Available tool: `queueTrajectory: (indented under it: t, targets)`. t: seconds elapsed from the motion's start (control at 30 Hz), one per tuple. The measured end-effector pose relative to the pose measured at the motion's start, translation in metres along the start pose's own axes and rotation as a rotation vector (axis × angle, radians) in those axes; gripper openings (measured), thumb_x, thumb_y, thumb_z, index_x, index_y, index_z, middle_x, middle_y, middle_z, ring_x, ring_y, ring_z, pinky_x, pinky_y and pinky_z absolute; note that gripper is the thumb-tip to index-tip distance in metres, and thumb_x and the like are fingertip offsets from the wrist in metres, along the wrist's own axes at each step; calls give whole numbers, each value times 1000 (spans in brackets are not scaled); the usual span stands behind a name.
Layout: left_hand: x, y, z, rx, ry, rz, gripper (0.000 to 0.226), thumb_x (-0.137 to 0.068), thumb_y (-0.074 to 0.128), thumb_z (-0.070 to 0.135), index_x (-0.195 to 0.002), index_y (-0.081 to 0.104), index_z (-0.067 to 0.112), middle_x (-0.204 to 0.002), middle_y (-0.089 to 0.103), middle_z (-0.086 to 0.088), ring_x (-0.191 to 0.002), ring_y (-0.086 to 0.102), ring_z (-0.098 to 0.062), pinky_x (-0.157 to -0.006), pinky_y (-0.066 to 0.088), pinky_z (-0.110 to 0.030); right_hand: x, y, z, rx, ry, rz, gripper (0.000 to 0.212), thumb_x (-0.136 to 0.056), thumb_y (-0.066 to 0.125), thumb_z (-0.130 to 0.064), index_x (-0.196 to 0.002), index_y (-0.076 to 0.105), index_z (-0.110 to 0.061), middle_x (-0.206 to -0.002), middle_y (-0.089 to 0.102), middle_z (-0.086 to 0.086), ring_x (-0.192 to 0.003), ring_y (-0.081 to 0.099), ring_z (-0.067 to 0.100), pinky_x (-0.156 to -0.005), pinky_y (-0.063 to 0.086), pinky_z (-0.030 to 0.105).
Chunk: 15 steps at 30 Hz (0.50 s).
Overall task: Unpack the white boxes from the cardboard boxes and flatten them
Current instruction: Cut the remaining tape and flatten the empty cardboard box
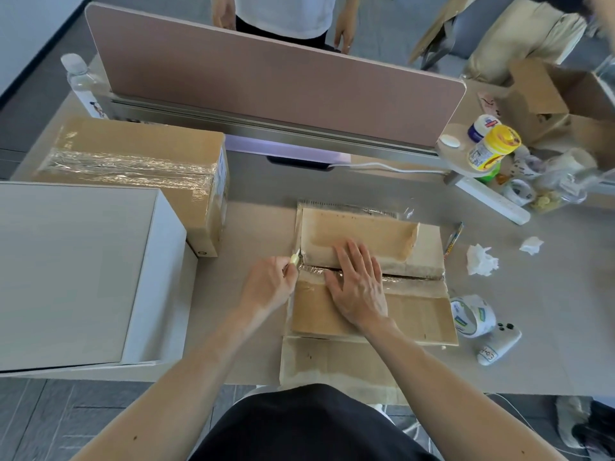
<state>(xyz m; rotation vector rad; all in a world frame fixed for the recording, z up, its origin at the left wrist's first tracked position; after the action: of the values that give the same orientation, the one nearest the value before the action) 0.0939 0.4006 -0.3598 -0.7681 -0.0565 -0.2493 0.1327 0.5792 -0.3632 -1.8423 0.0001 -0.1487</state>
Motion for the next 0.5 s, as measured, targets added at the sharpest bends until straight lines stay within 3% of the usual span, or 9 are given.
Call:
queueTrajectory:
  t: [0.1, 0.23, 0.5]
  targets:
    - [-2, 1, 2, -79, 8, -40, 36, -83, 38, 28, -52, 23, 19, -46, 29, -5, -53, 39, -38, -52, 20, -33, -1, 1, -1, 14, 5, -1, 68, -92, 20, -58, -154, 24, -29, -164, 15, 0, -151, 8, 25, -122, 6, 41]
    - [-2, -3, 7, -128, 51, -49, 44, -90, 44, 22, -51, 25, 21, -45, 28, 3, -49, 32, -25, -52, 23, -32, -1, 4, -1, 26, 11, -15, 69, -92, 15, -57, -156, 18, -29, -165, 9, 0, -152, 4, 26, -122, 3, 41]
    - [3, -4, 8, -160, 50, -95, 35, -80, 37, 28, -48, 25, 17, -43, 27, 2, -46, 27, -23, -49, 20, -32, -3, 9, 1, 59, 28, -39, 66, -95, 14, -54, -157, 6, -31, -165, -2, -2, -152, -4, 22, -122, -3, 39]
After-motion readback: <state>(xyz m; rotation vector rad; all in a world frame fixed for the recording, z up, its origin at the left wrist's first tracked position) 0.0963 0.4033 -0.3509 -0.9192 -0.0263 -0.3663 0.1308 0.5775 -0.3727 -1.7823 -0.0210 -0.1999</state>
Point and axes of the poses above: each hand's wrist, its own x-axis away from the middle knuckle, its own y-axis out of the palm, z = x × y, the point moved 9 cm from there along -x, towards the middle knuckle
